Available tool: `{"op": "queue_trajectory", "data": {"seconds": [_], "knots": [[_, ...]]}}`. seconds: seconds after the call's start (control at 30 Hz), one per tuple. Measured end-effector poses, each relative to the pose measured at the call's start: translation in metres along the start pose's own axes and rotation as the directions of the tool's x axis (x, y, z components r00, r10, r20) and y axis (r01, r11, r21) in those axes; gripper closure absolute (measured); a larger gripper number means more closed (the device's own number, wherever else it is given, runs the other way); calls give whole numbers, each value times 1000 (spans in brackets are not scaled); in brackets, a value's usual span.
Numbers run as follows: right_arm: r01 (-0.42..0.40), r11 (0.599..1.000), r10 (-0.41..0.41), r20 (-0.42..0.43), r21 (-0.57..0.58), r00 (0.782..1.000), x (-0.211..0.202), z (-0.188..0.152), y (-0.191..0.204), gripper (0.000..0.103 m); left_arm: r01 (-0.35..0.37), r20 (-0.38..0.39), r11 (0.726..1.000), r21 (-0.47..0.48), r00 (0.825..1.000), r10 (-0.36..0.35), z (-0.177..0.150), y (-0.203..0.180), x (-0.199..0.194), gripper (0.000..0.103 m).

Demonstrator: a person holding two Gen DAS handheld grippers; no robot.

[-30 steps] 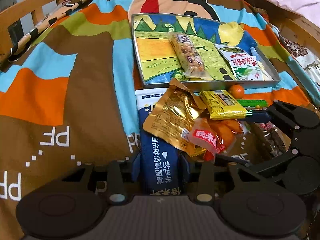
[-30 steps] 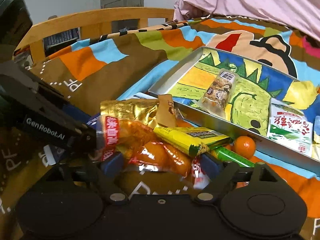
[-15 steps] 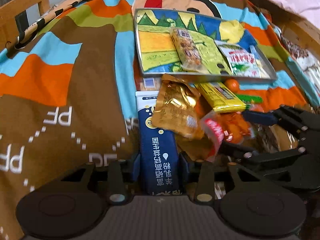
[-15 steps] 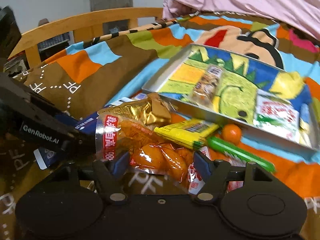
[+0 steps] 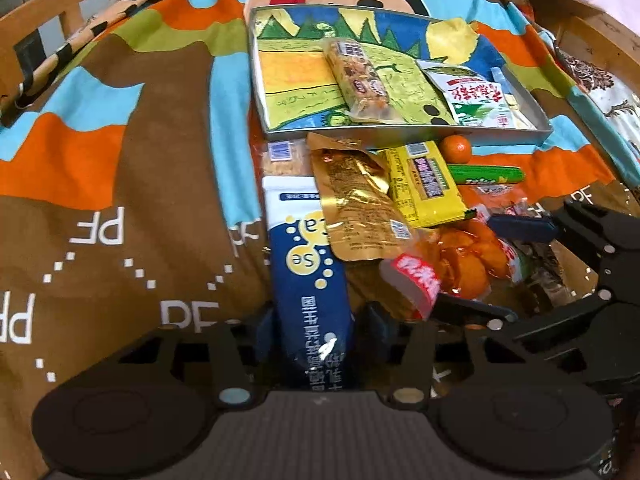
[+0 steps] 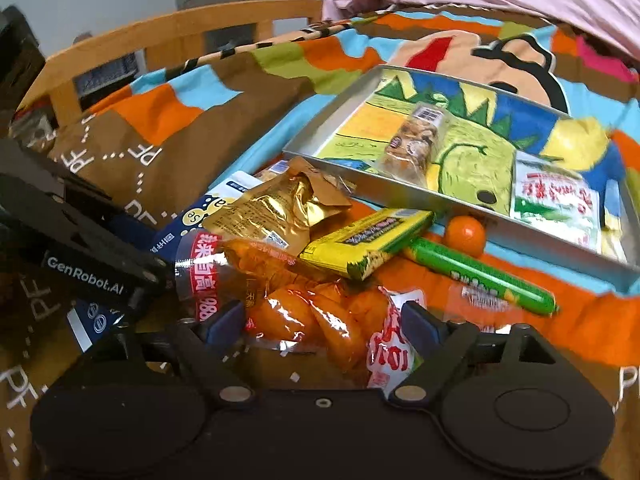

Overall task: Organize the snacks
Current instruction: 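Close left tool on the blue stick pack while right tool closes on the orange snack bag, then carry the blue stick pack and orange snack bag over the metal tray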

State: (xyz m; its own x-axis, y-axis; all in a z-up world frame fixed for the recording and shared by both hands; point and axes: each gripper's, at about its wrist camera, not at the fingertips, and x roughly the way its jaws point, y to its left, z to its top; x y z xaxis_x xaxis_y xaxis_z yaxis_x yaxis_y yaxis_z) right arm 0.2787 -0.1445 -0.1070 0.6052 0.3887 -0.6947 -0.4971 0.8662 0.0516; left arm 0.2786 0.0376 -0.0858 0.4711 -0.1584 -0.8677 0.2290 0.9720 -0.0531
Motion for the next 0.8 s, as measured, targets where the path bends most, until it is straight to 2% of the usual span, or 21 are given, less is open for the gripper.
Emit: {"op": "queue_trajectory", "data": {"seconds": [0.03,0.17,0.37,0.5,0.67,0.8], "knots": [[2,1000,-2,3,-1,1000,-3,0,1,21,0,4,1000,-5,1000,1,-1,1,-1,61],[22,1000,-22,11,-20,1000,-16,-3,5,22,8,5,1000,-24,1000,-8,-3,4,-3,63],[121,980,-111,69,-159,991,-45,-13,23,23,-2,7,1000,-16,1000,2,-6,-2,-10,66],[142,972,-124,104,-189,987,-57,-15,30,23,19,30,999,-42,999,-18,-5,-2,-22,67],[180,961,-144,174,-212,974,-71,-10,37,23,25,109,996,-81,994,-16,-8,-2,-47,69],[197,962,-151,233,-188,961,-86,-4,34,23,13,204,992,-125,979,12,-10,1,-66,69]]}}
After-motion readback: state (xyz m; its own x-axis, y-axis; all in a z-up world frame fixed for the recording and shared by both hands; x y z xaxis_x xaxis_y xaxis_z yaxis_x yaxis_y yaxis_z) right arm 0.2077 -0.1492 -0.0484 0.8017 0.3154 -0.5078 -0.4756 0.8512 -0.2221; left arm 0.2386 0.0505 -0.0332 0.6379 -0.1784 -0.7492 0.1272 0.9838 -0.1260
